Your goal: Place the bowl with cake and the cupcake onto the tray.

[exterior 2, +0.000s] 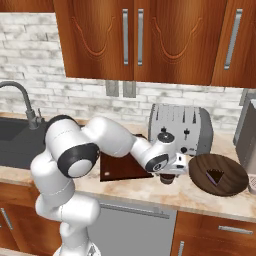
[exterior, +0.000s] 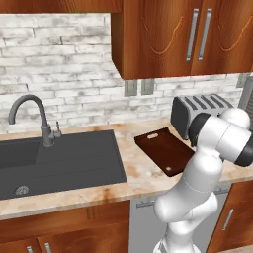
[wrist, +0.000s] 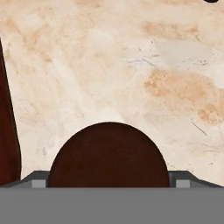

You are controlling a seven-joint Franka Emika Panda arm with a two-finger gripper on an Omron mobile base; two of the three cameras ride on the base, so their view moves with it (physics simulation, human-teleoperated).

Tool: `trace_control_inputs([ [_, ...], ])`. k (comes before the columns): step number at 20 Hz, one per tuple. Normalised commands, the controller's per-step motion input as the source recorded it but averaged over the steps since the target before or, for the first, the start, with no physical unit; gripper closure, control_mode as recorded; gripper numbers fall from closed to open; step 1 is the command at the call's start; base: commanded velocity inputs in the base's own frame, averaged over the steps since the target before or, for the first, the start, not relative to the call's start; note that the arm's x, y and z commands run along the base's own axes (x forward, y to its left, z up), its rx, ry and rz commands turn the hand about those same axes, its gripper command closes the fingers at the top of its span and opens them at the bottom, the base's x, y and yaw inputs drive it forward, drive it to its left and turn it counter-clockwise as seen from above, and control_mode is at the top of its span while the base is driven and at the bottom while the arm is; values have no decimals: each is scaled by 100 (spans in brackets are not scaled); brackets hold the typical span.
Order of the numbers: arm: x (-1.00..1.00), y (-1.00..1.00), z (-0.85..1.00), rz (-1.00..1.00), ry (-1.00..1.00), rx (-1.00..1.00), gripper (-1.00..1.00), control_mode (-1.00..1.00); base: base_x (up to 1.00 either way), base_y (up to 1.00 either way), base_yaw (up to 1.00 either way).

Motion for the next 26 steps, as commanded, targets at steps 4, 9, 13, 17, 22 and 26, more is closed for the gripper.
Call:
trace_control_inputs([
  [4,0,0,0,0,0,0,100,-100,0,0,0],
  [9,0,0,25,0,0,0,100,-100,0,0,0],
  [13,3,0,29,0,0,1,100,-100,0,0,0],
  [17,11,4,18,0,0,3,100,-100,0,0,0],
  [22,12,19,10,0,0,6,100,-100,0,0,0],
  [26,19,24,0,0,0,8,100,-100,0,0,0],
])
